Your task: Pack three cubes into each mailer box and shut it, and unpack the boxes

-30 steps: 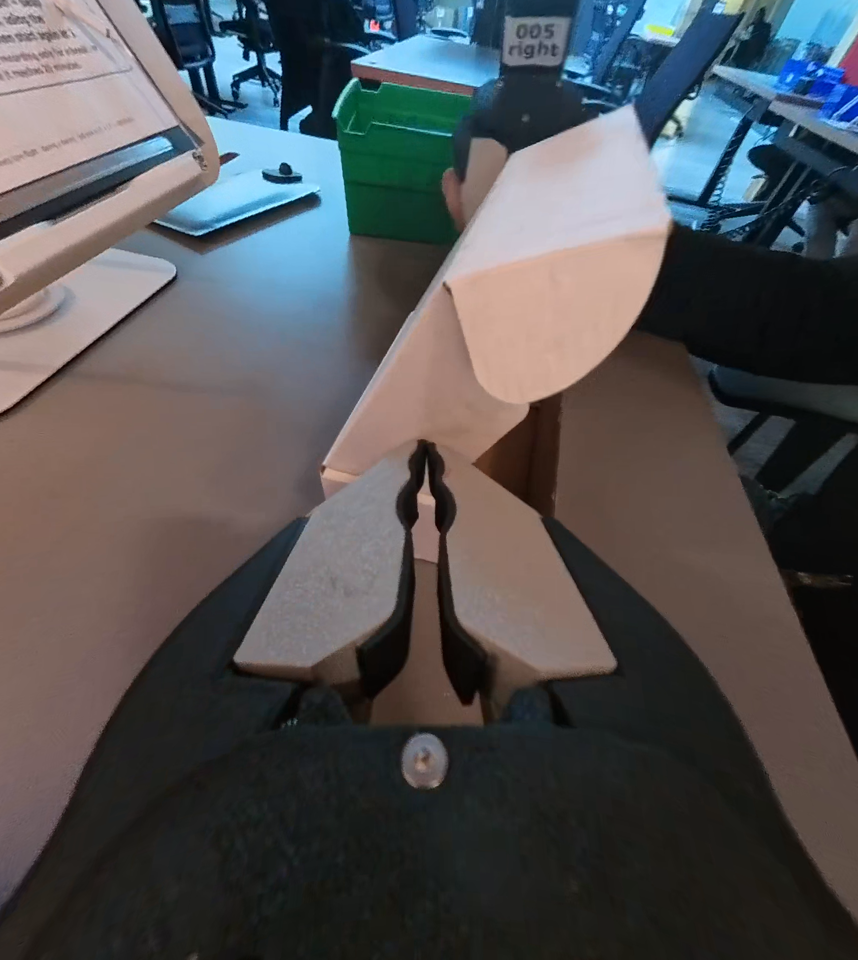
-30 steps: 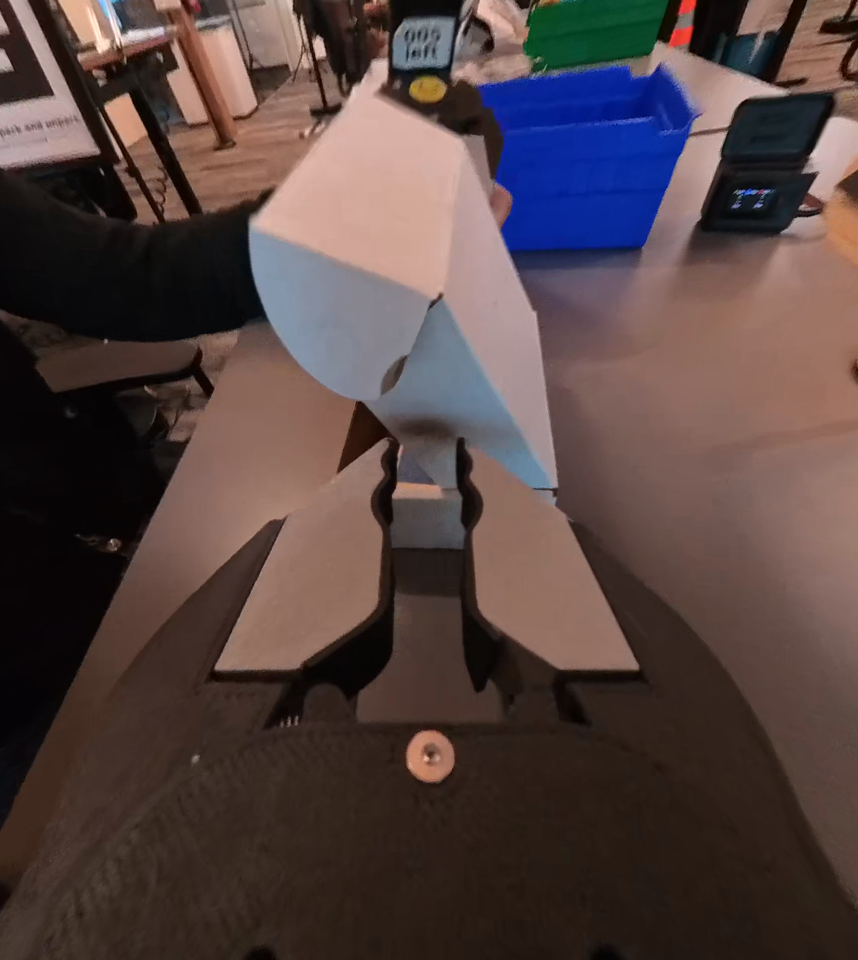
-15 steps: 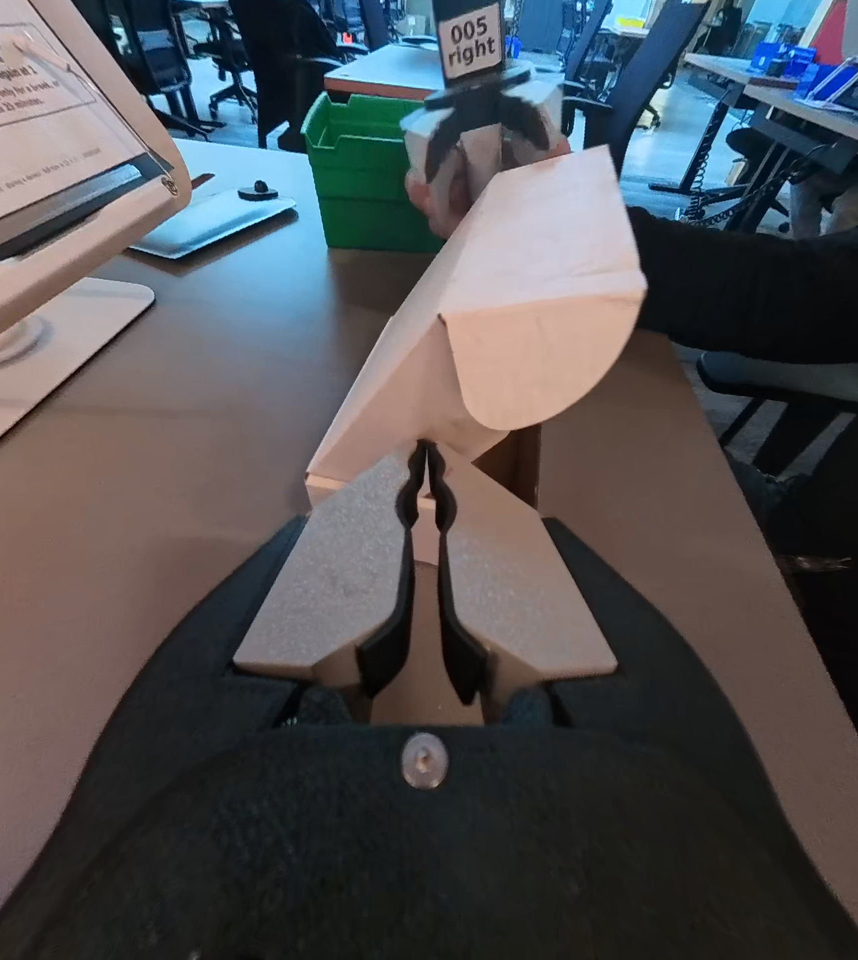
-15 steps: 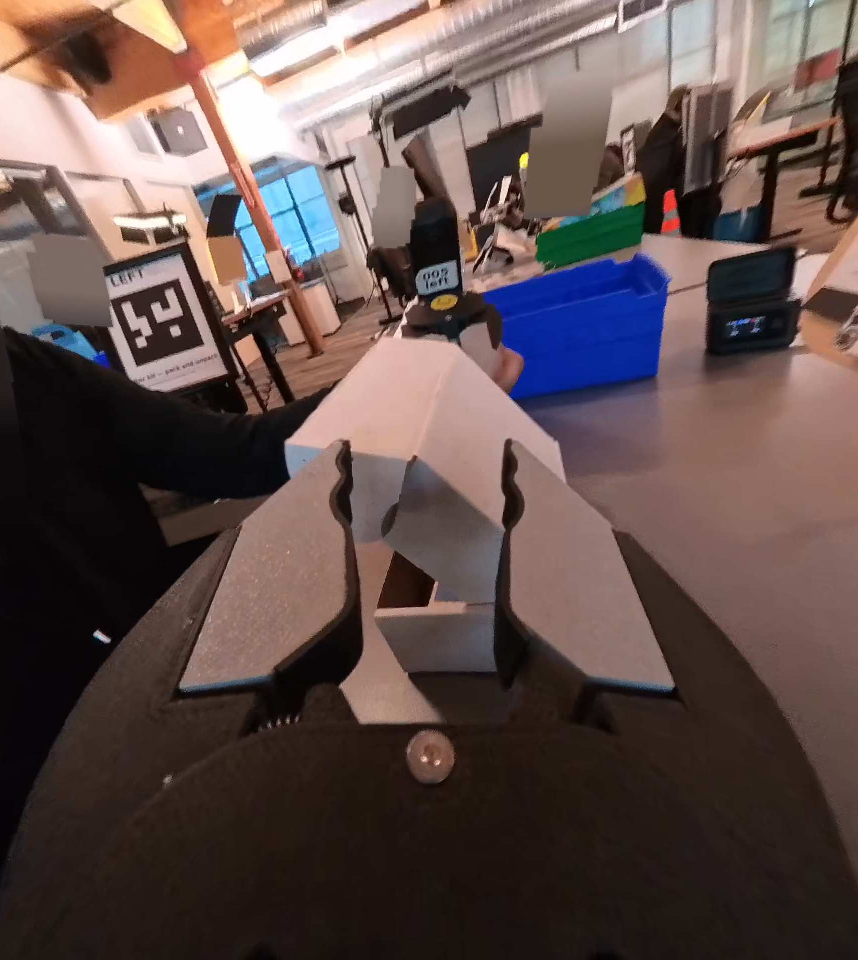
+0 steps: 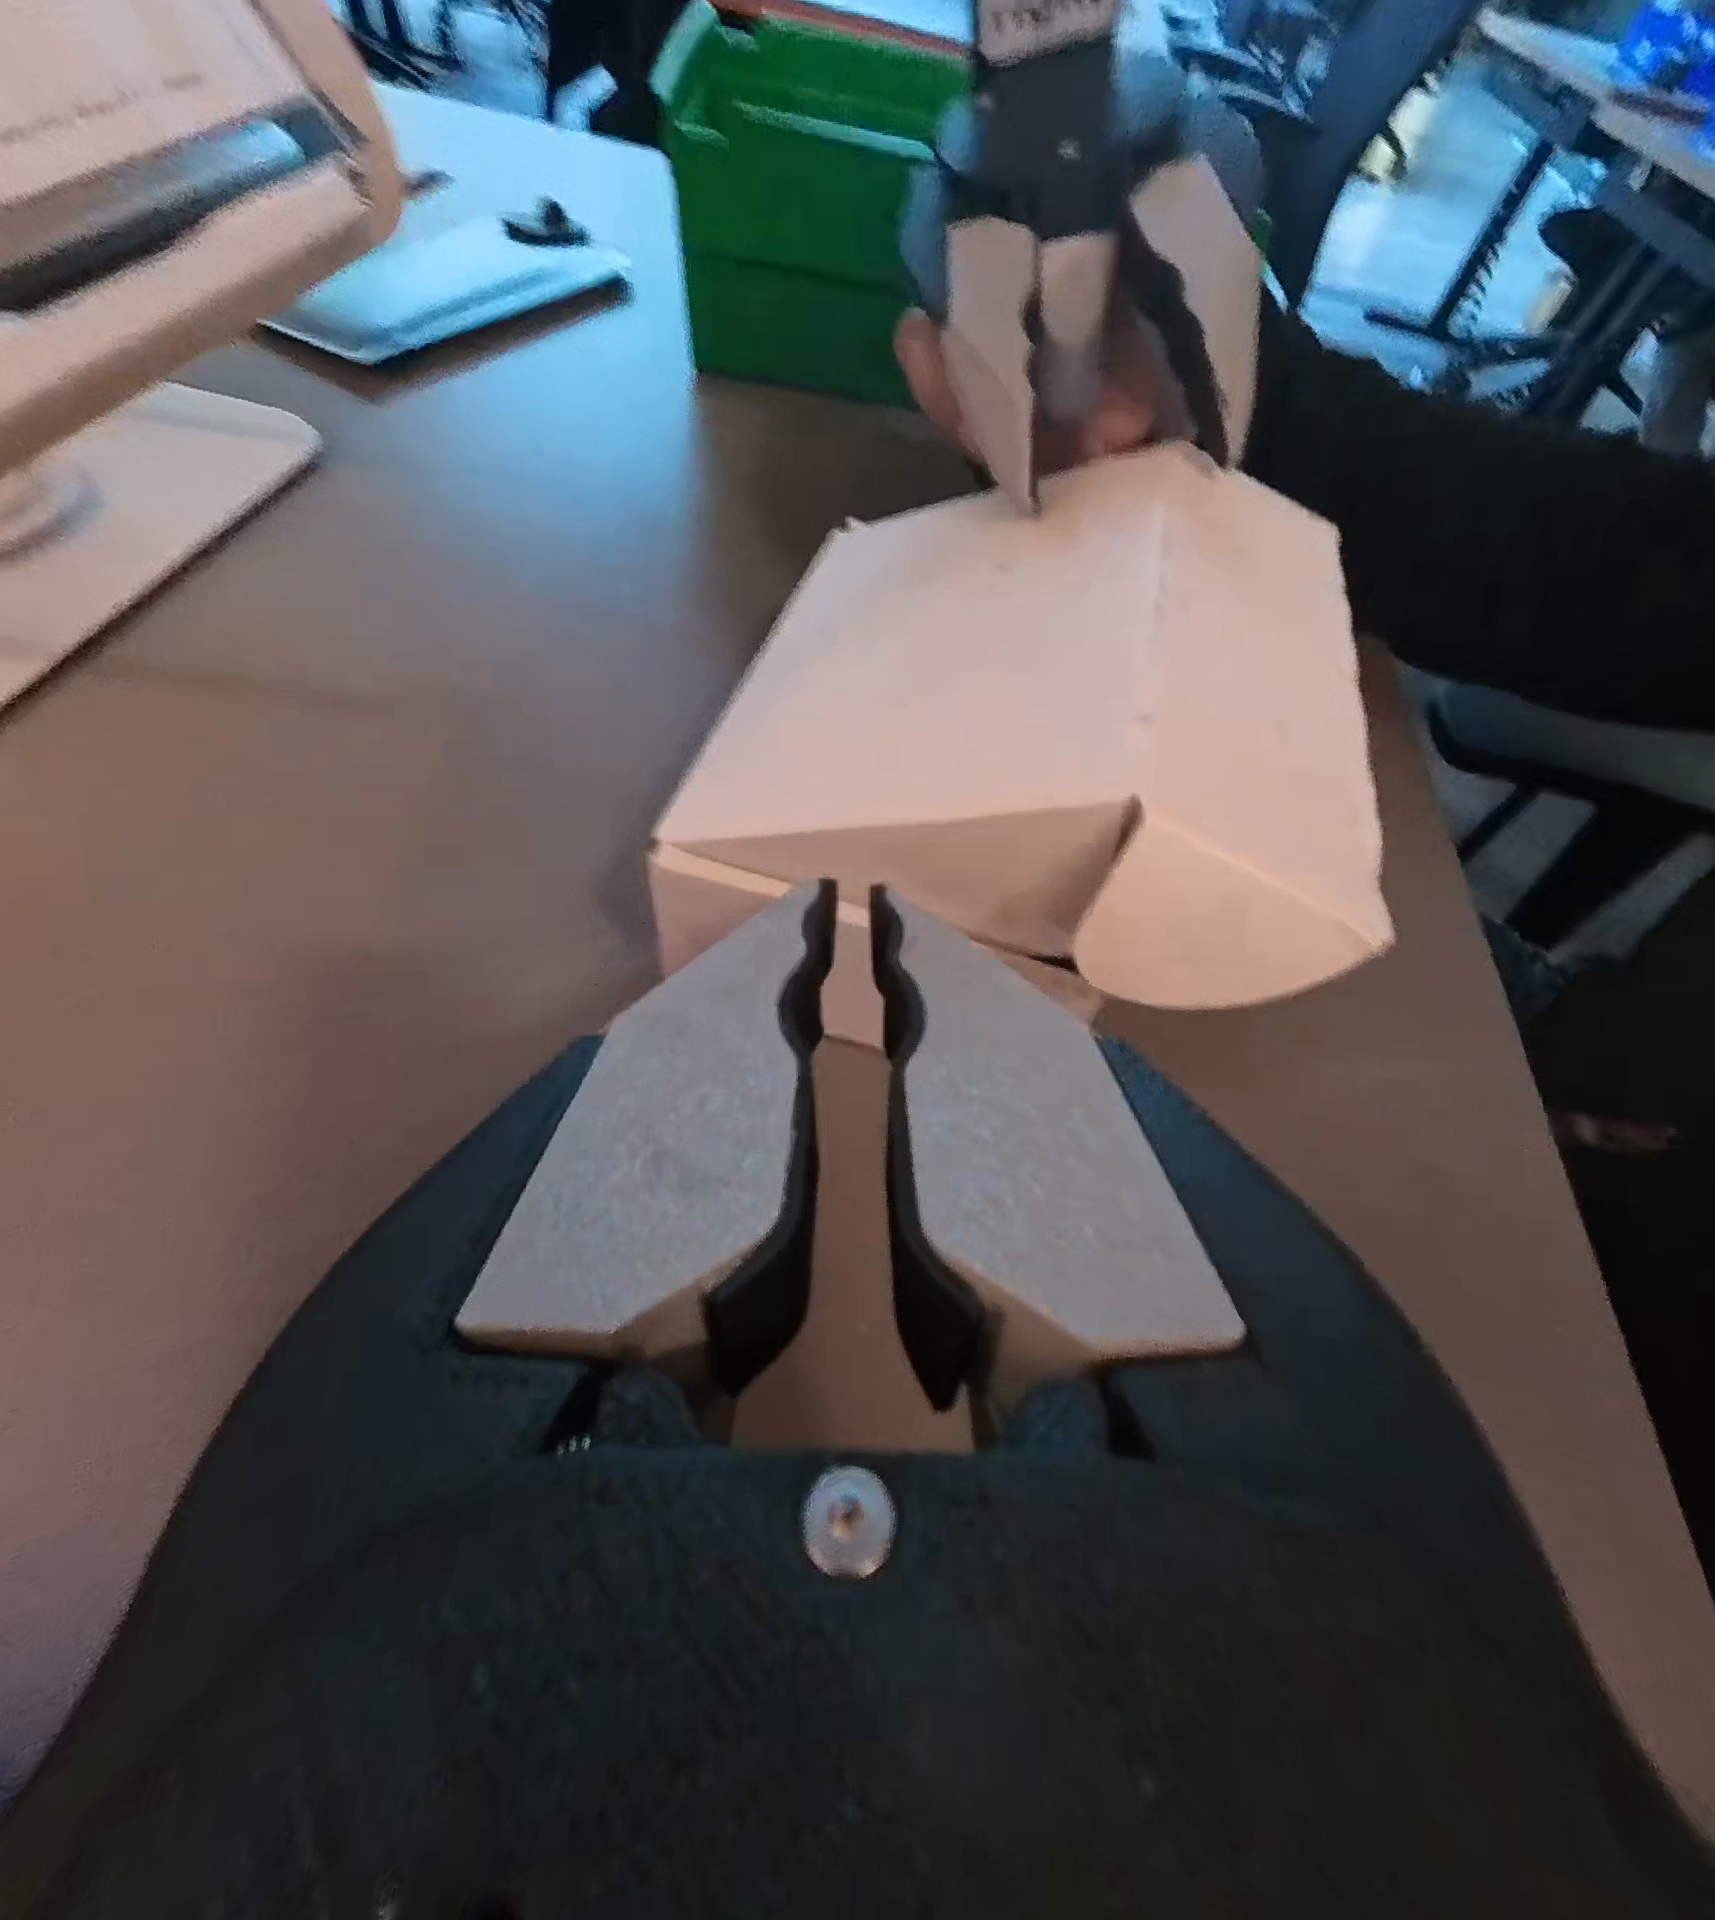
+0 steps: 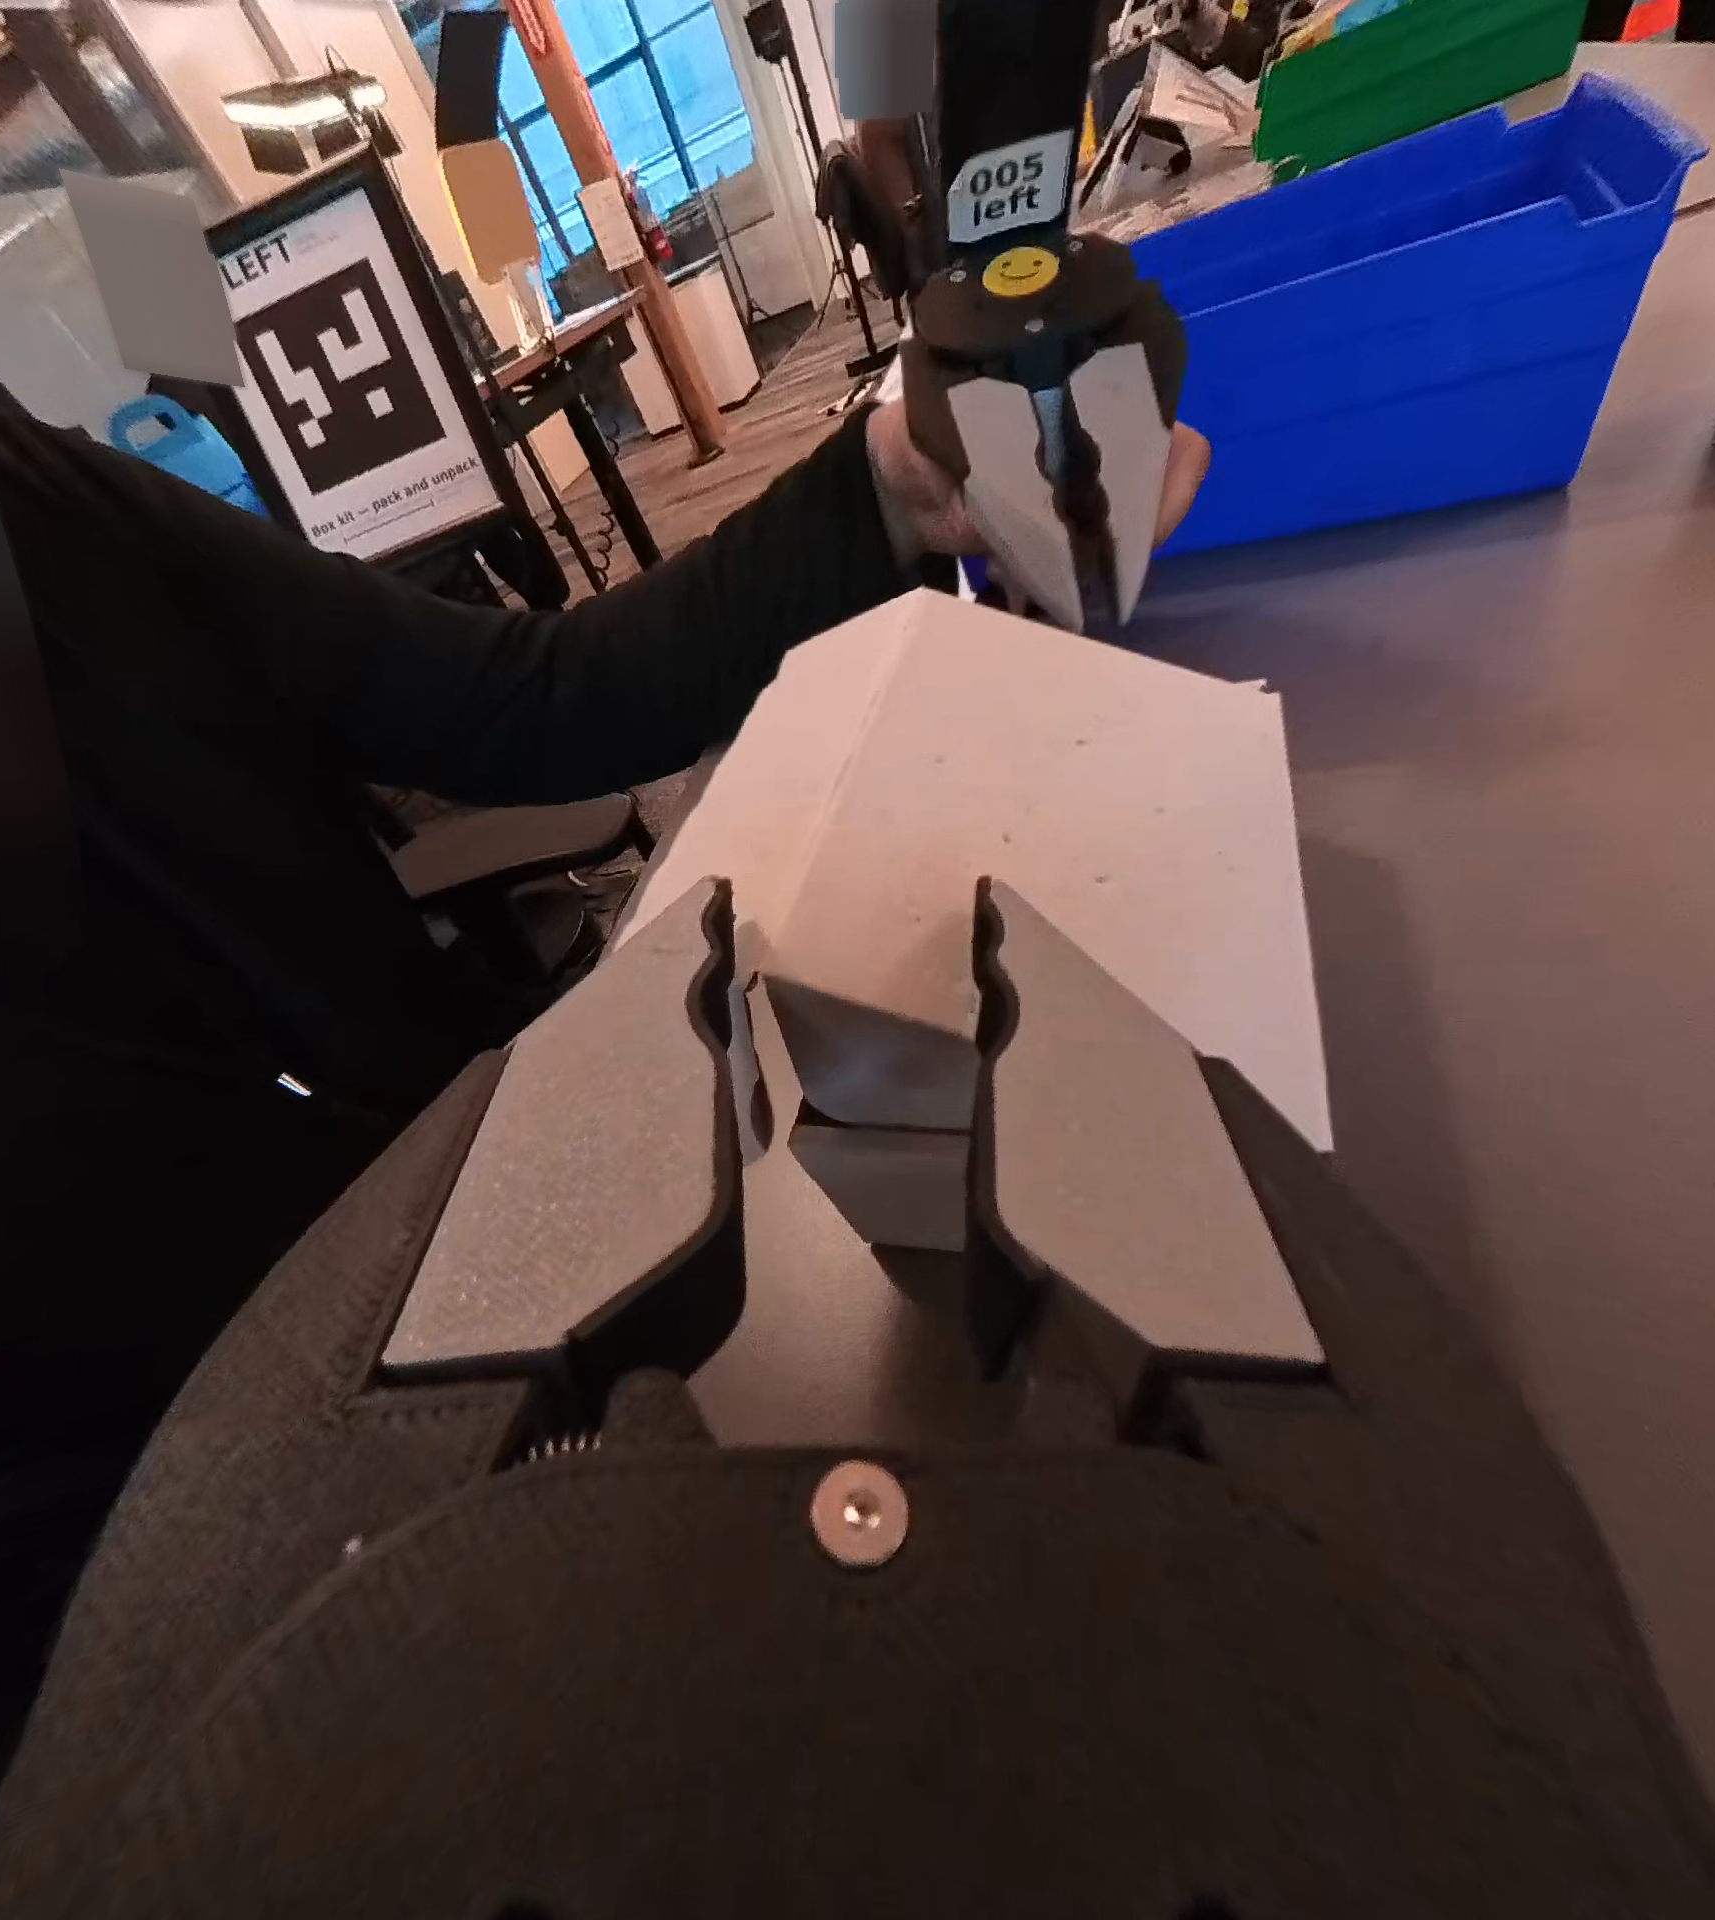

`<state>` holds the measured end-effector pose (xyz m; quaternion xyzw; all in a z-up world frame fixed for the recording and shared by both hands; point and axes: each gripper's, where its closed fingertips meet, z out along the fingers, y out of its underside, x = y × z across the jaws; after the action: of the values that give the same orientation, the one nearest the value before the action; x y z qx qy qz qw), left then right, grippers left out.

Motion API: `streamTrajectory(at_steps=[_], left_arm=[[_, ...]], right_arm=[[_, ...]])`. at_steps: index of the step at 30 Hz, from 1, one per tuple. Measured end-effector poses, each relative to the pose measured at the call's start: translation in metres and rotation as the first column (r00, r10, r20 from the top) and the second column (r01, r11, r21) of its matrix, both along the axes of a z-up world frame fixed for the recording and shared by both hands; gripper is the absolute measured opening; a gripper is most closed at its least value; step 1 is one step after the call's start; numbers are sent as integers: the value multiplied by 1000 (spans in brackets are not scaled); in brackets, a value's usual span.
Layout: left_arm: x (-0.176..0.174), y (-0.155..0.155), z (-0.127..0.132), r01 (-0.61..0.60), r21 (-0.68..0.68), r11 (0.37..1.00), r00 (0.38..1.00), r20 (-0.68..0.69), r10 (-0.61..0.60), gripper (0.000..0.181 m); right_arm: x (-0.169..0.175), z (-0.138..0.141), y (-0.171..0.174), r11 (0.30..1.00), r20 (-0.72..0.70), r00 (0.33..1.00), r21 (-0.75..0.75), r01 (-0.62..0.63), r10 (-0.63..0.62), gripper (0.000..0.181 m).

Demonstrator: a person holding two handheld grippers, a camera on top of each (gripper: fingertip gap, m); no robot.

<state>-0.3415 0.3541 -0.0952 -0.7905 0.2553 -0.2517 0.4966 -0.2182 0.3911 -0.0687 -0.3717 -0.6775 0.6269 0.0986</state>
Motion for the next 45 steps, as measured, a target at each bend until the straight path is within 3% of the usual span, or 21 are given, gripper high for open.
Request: streamTrajectory(at_steps=[3,6,14,19,24,27,31,35,40,42,45], left_arm=[[-7,17,25,-105,127,986,993,59,99,21],[2,17,38,-95,223,970,993,84,78,15],[30,10,6,48,116,992,998,-45,-43,8],[36,6,-18,94,31,995,990,-110,-90,0],[35,6,-17,90,11,996,992,-95,-89,0],[27,4,-12,72,28,997,991,-111,-69,13],[4,8,2,-22,54,998,998,-58,25,10],[-24,14,-1,-139,34,990,988,-59,141,0],[-16,-3,-51,-42,-144,989,962,-275,1,0],[0,-15,-65,49,-216,975,951,-290,-112,0],[27,-30,-73,195,-259,946,921,-283,-267,0]], right_arm=[[-2,6,2,1000,-22,1000,-21,17,-18,44],[-2,5,1,1000,-16,1000,-20,16,-16,42],[-4,-12,-3,1000,62,998,20,4,-5,33],[-13,-44,3,987,127,989,155,49,-69,0],[-12,-43,2,983,113,992,179,40,-61,1],[-10,-36,5,980,83,994,190,50,-67,24],[-8,-13,20,980,-6,992,154,126,-126,30],[-1,-26,44,920,-24,975,327,216,-221,32],[12,-51,56,857,64,963,476,201,-261,17],[22,-66,51,848,138,964,514,126,-227,0],[28,-85,36,858,236,959,513,14,-157,0]])
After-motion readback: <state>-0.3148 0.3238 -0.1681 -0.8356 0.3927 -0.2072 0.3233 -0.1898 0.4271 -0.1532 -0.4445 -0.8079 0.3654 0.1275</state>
